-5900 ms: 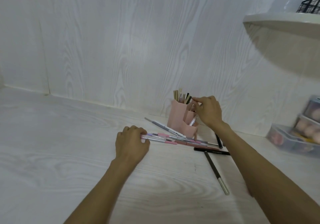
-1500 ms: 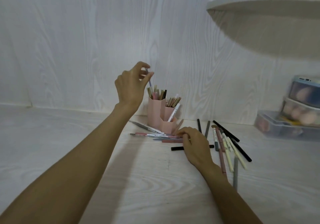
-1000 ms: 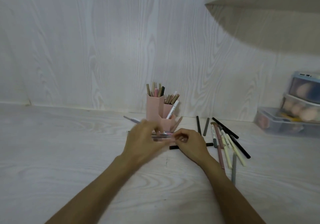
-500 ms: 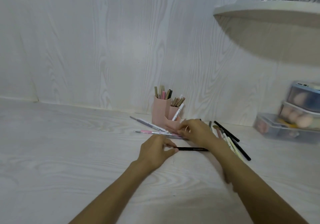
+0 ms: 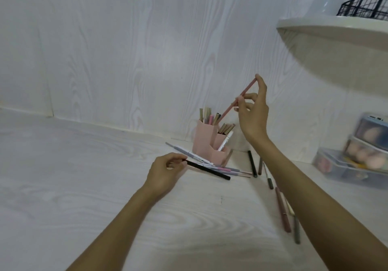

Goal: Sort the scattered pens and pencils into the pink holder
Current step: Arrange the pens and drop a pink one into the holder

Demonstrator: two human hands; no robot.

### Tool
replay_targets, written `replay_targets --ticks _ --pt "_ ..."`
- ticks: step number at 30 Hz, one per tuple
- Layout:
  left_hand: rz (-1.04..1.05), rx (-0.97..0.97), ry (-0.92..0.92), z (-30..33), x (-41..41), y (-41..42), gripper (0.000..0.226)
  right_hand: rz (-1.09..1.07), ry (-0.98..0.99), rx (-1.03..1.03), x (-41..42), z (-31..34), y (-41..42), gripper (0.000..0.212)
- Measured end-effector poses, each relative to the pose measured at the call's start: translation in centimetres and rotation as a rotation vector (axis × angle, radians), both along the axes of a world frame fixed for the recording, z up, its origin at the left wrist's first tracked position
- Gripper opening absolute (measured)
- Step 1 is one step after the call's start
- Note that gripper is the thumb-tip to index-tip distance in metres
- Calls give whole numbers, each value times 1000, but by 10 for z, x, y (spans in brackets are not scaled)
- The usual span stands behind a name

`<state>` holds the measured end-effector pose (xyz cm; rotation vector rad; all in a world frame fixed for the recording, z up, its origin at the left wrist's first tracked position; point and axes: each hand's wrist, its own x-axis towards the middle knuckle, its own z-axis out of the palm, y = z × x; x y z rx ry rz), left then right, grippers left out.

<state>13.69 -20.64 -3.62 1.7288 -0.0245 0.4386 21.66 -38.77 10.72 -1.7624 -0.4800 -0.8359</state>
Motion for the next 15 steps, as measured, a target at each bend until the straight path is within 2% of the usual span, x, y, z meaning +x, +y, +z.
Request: replay_targets --ticks 4,8,10,12,15 --pt "59 -160 -52 3 0 -3 14 -142 -119 -55 9 -3 25 55" --pt "122 -308 -56 7 0 -2 13 -268 -126 -346 16 -17 42 50" --pt "128 -318 -53 8 0 -2 13 -287 -96 -512 20 -28 43 41" --pt "121 -317 -52 7 1 -2 13 -309 -99 -627 22 -39 38 23" --pt "109 -307 -40 7 1 -4 13 -298 -122 -683 27 -44 28 23"
